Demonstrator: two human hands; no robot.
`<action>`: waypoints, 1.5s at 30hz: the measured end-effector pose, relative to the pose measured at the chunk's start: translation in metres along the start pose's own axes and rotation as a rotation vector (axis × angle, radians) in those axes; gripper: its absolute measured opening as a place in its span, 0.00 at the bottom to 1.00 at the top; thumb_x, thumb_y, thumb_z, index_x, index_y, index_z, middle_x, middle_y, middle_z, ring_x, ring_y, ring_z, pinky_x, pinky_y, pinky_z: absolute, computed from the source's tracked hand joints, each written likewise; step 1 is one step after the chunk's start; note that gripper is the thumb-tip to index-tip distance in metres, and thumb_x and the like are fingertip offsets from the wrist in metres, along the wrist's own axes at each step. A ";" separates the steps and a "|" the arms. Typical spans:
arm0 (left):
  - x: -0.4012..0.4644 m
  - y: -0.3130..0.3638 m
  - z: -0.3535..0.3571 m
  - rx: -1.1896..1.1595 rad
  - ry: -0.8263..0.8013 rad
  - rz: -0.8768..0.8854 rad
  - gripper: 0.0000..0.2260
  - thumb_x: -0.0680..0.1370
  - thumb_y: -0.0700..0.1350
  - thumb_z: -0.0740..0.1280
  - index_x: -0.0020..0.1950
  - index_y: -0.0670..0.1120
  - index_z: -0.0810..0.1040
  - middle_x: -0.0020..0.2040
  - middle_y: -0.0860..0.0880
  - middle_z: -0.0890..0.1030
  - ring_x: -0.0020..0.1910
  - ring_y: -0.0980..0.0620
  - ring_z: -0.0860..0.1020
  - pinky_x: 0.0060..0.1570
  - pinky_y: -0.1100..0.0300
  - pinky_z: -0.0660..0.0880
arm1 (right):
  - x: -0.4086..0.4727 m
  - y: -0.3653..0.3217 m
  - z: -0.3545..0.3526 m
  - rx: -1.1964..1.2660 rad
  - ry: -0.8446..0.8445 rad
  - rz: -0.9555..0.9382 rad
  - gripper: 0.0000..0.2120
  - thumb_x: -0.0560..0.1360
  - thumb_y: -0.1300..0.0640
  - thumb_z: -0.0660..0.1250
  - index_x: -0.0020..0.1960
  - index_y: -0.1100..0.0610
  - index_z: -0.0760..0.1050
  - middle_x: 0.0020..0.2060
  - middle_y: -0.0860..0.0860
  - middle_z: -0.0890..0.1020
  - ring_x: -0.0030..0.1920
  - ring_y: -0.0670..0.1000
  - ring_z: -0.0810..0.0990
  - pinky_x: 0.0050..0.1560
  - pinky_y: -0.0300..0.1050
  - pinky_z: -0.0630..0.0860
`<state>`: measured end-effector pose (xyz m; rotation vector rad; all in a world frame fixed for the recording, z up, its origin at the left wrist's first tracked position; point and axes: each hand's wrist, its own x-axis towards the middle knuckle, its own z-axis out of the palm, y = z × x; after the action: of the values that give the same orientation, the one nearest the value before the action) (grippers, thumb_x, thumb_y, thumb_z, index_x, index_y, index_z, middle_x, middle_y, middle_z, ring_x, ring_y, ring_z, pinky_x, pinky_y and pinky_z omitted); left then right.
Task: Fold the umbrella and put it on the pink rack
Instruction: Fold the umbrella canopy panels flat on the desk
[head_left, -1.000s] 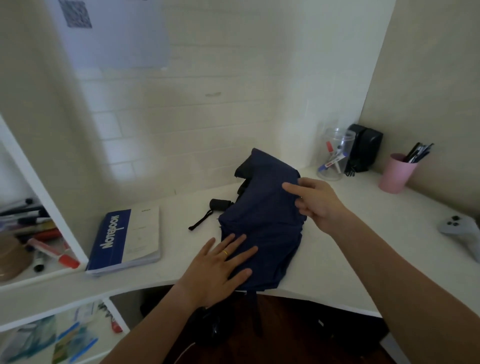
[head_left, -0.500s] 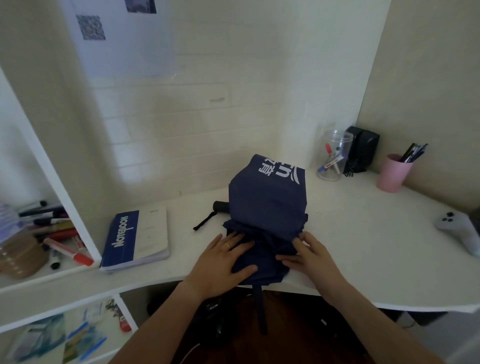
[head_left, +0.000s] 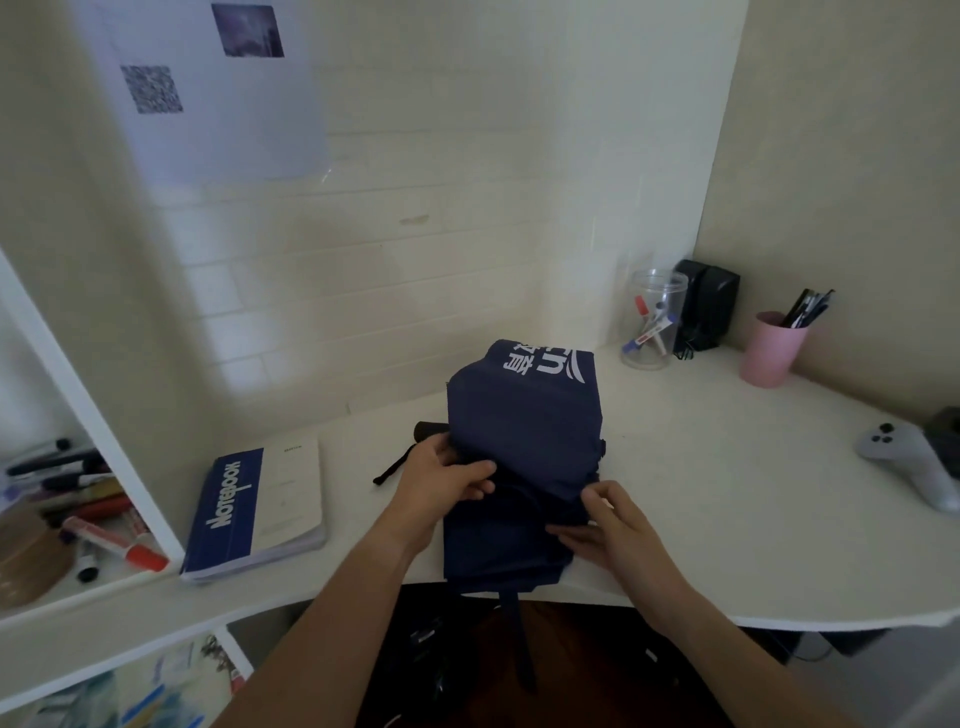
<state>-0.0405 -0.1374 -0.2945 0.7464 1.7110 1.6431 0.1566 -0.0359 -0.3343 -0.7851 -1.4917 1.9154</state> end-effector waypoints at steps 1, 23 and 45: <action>-0.001 0.000 -0.001 -0.005 -0.008 -0.016 0.20 0.74 0.33 0.75 0.65 0.38 0.77 0.49 0.44 0.85 0.34 0.52 0.82 0.38 0.61 0.81 | 0.000 0.000 -0.001 0.005 -0.003 0.004 0.08 0.84 0.55 0.61 0.55 0.60 0.72 0.56 0.61 0.82 0.51 0.57 0.87 0.49 0.41 0.83; -0.060 -0.029 -0.021 0.107 -0.021 0.274 0.18 0.80 0.35 0.68 0.31 0.47 0.82 0.41 0.41 0.84 0.39 0.51 0.82 0.43 0.61 0.75 | 0.003 0.008 -0.010 -0.062 -0.035 -0.032 0.28 0.76 0.45 0.72 0.48 0.74 0.74 0.50 0.66 0.82 0.55 0.58 0.84 0.57 0.44 0.81; -0.072 -0.060 -0.017 0.721 0.188 0.432 0.05 0.76 0.46 0.75 0.49 0.54 0.88 0.40 0.66 0.82 0.42 0.65 0.81 0.43 0.77 0.72 | 0.002 0.020 -0.007 -0.583 0.118 -0.279 0.06 0.75 0.59 0.74 0.45 0.49 0.84 0.35 0.48 0.83 0.40 0.47 0.83 0.43 0.38 0.78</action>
<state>-0.0063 -0.2069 -0.3493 1.4117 2.4472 1.3617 0.1591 -0.0344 -0.3550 -0.8585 -1.9916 1.2152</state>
